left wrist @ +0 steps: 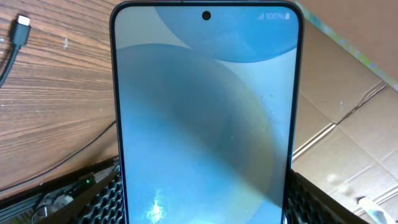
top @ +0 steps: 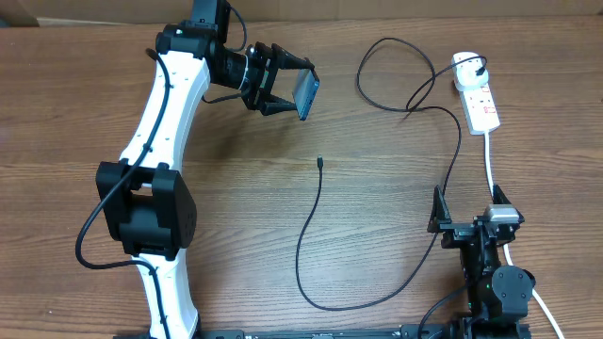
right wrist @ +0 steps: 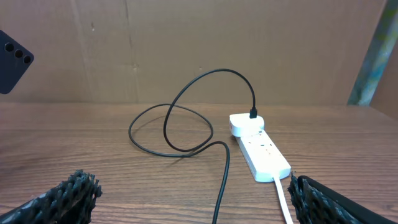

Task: Plug charger to phone and switch on socket
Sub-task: 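Move the right gripper toward the phone held by the left gripper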

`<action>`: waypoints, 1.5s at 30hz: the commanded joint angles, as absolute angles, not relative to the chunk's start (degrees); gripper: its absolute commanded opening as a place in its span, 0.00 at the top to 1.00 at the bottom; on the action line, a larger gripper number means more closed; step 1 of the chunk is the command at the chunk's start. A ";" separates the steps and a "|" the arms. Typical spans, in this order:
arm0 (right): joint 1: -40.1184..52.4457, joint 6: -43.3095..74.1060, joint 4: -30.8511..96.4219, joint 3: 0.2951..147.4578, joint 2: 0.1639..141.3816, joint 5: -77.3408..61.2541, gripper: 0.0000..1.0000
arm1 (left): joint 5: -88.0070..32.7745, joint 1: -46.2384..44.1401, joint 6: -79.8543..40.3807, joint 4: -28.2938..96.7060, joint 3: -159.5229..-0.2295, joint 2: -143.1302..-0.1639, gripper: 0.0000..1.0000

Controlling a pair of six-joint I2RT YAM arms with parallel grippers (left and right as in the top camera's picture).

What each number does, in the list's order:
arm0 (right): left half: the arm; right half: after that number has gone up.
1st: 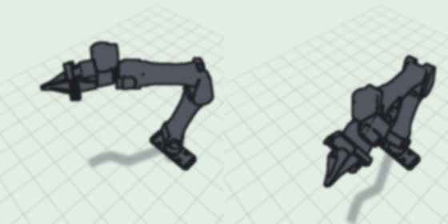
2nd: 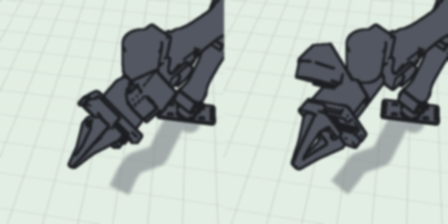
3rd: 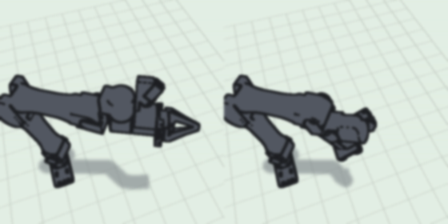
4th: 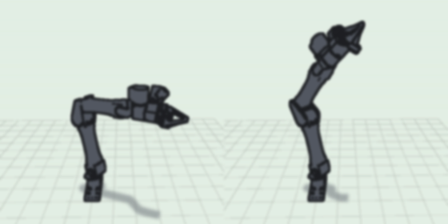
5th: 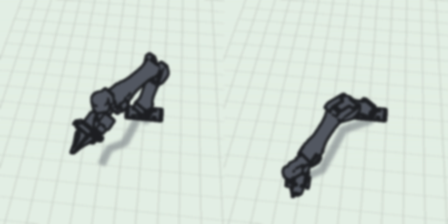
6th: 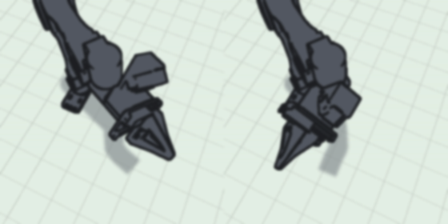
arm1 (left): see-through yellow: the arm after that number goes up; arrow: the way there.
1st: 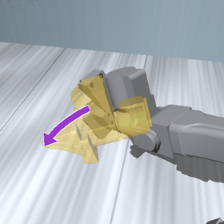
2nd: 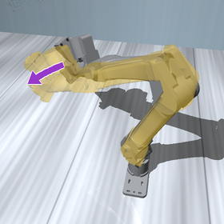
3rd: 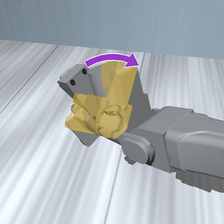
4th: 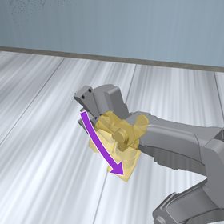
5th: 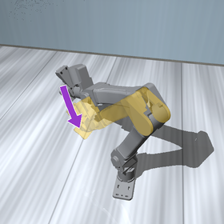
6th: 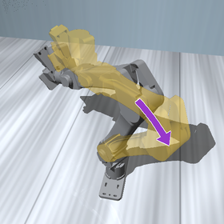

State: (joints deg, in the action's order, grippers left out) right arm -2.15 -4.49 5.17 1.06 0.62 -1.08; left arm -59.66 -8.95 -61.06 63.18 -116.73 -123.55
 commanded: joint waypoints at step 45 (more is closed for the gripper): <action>-1.98 28.05 -20.62 4.82 0.93 -54.54 0.00 | -64.12 -8.23 -59.11 63.02 -118.13 -121.27 0.34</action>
State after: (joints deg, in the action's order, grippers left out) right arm -2.15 25.91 -22.00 1.52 0.62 -54.11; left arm -61.08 -7.53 -59.99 63.18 -116.73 -123.55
